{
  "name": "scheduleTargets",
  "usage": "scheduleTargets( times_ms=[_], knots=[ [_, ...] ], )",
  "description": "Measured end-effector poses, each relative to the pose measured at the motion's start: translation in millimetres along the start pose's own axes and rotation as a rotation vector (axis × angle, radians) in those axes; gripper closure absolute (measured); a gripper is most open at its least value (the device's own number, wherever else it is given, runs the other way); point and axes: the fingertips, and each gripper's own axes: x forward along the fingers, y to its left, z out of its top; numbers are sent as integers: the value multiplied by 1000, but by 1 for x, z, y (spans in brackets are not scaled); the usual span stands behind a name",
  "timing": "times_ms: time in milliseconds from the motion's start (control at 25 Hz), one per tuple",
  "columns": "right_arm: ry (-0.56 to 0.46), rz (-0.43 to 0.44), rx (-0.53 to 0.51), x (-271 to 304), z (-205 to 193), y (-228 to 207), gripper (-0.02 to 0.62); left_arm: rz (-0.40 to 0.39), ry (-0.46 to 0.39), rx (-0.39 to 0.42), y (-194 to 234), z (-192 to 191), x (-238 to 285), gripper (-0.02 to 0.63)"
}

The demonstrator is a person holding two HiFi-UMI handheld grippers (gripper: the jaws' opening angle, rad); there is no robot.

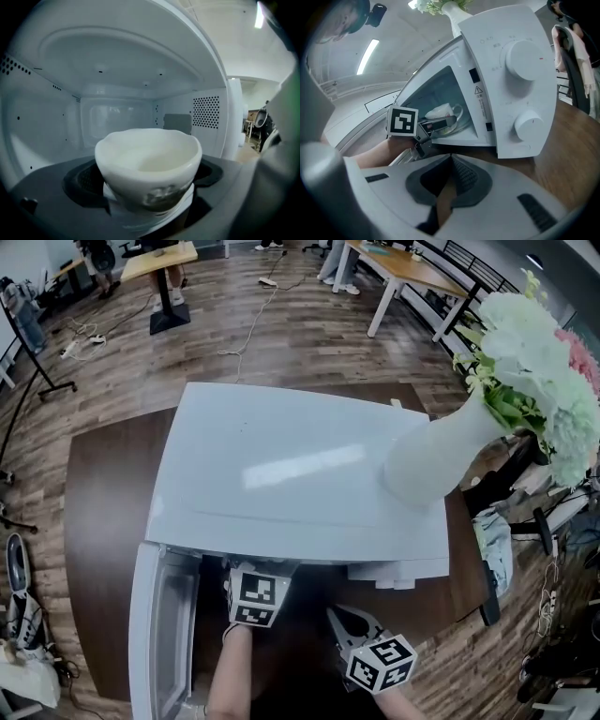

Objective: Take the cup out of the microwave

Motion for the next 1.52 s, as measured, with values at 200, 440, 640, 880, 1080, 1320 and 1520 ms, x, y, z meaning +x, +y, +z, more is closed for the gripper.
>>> scheduleTargets(
  times_ms=[200, 440, 640, 880, 1080, 1320, 1520],
  knots=[
    [5, -3, 4, 0, -3, -4, 600, 43, 37, 2, 2, -4, 5, 101],
    [-1, -12, 6, -5, -2, -8, 600, 98, 40, -14, 4, -3, 8, 101],
    [-3, -28, 13, -9, -4, -10, 600, 107, 34, -11, 7, -1, 6, 101],
    [3, -34, 14, -12, -10, -9, 601, 130, -10, 6, 8, 2, 2, 101],
    [1, -41, 27, -15, -13, -9, 600, 108, -44, 28, 0, 12, -1, 101],
    [-15, -46, 18, -21, -11, -7, 601, 79, -65, -4, -8, 21, -10, 101],
    [-34, -43, 21, -25, -8, -3, 600, 76, -63, -26, -12, 20, -23, 101]
  ],
)
